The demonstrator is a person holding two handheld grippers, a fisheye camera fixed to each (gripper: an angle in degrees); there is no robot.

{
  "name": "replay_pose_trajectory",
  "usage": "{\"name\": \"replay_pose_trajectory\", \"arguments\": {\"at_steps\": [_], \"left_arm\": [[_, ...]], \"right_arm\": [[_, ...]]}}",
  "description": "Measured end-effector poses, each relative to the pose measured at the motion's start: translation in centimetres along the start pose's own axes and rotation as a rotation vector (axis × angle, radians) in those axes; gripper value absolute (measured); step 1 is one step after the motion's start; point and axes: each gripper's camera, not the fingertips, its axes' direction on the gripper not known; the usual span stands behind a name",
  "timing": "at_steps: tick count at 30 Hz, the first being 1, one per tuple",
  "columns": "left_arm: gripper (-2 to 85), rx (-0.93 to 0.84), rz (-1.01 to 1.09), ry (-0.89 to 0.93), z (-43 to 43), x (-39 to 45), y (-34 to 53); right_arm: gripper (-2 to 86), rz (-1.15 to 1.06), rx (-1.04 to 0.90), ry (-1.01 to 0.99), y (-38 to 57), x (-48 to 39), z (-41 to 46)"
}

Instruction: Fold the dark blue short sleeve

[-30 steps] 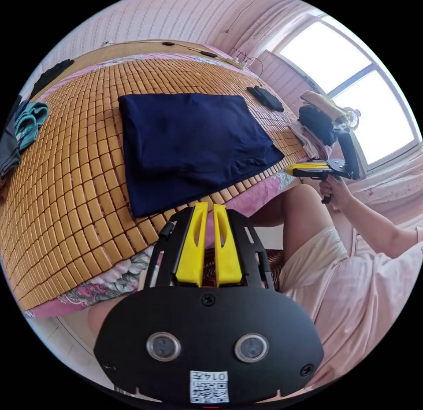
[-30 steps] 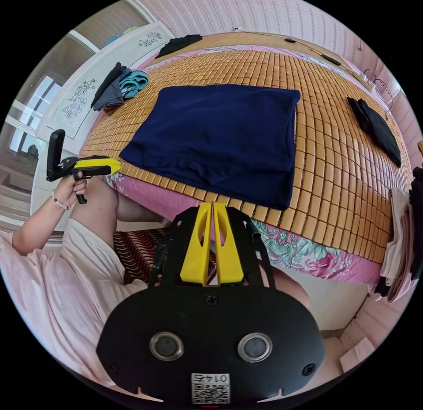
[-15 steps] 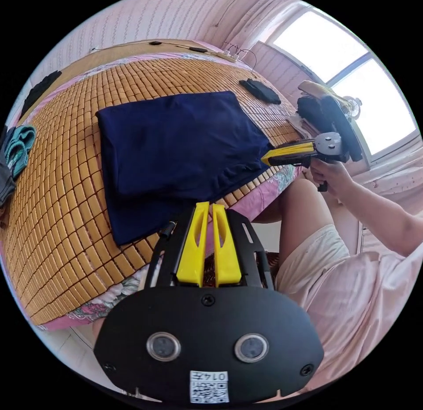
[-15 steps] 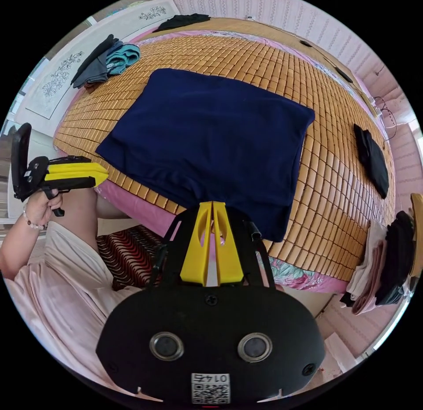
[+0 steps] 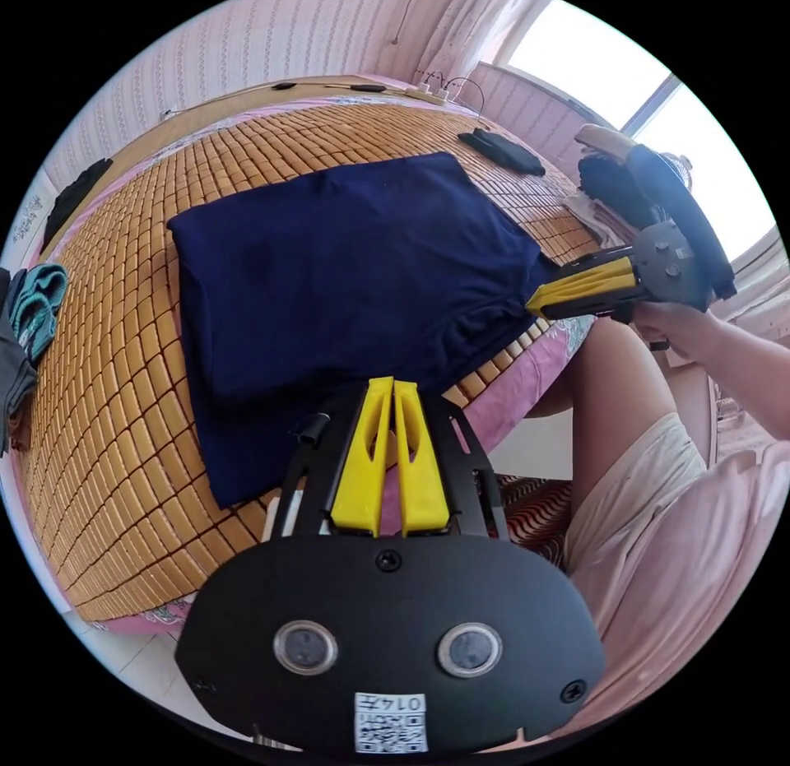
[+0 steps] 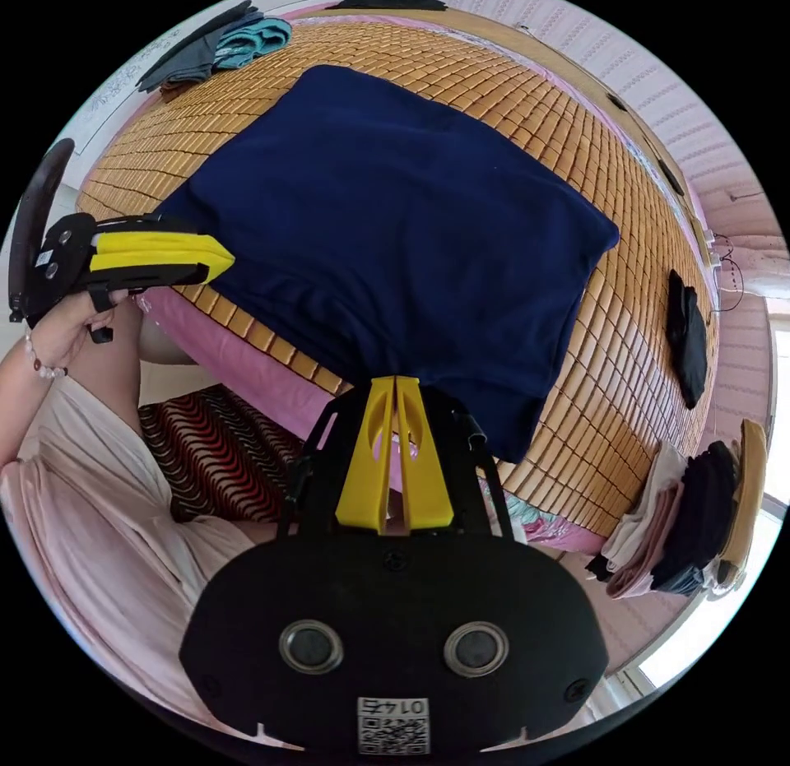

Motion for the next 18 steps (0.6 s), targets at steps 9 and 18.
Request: {"name": "replay_pose_trajectory", "arguments": {"at_steps": [9,18], "left_arm": [[-1.0,0.187,0.164,-0.027,0.0,5.1,-0.1],[-1.0,0.040,0.177,-0.036,7.9,8.0,-2.7]], "right_arm": [[-1.0,-0.165,0.167,0.051,-9.6,1.9,-5.0],[-0.9,-0.188,-0.057,0.016,-22.4,3.3,-0.2]]}}
